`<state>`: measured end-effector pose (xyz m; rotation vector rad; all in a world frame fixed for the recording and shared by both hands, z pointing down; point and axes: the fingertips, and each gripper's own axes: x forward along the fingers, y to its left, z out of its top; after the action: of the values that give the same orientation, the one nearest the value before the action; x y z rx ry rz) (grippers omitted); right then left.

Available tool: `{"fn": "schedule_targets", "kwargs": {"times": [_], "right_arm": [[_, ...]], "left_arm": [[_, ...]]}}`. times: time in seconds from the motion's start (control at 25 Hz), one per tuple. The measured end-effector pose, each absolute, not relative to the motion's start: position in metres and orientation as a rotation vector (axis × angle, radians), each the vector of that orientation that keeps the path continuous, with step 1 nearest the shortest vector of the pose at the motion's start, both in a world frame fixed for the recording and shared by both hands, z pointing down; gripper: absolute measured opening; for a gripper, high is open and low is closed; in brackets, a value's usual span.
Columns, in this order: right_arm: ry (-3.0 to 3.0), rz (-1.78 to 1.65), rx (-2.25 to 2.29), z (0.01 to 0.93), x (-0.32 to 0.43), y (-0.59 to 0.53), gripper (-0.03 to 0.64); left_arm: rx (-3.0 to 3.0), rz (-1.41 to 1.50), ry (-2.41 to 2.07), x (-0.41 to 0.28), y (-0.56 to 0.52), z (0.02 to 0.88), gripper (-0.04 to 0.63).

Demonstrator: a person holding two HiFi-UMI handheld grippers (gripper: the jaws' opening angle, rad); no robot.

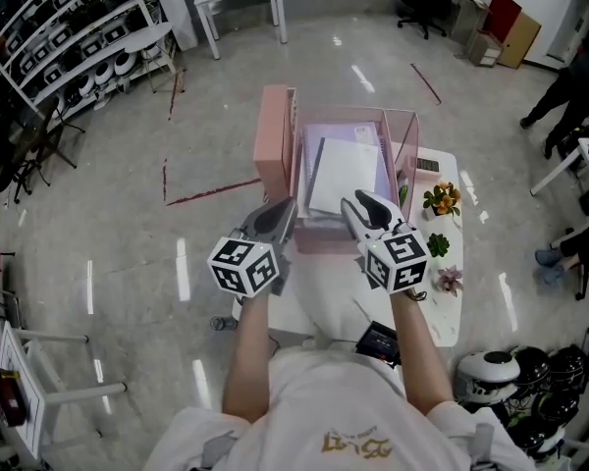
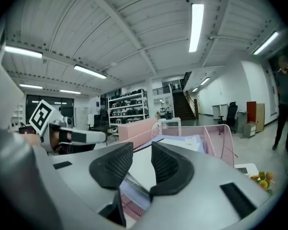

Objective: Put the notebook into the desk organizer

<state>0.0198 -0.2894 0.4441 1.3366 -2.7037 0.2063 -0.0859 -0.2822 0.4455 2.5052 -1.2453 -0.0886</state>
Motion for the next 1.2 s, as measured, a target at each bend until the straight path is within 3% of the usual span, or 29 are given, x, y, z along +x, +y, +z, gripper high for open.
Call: {"fn": "schedule_targets", "kwargs": {"times": [0.36,1.2], "right_arm": [[-2.772,0.376,1.431,0.442,0.042,-0.250,0.014],[-2.592,0.337,1.645,0.451,0.079,-0.222,0.012]], "left_arm": [[2.536,-0.098,-1.244,-0.081,-0.264,0.436,0.015],[2.541,-0.061,-1.233,-0.070,-0.237,0.448,0.015]]}}
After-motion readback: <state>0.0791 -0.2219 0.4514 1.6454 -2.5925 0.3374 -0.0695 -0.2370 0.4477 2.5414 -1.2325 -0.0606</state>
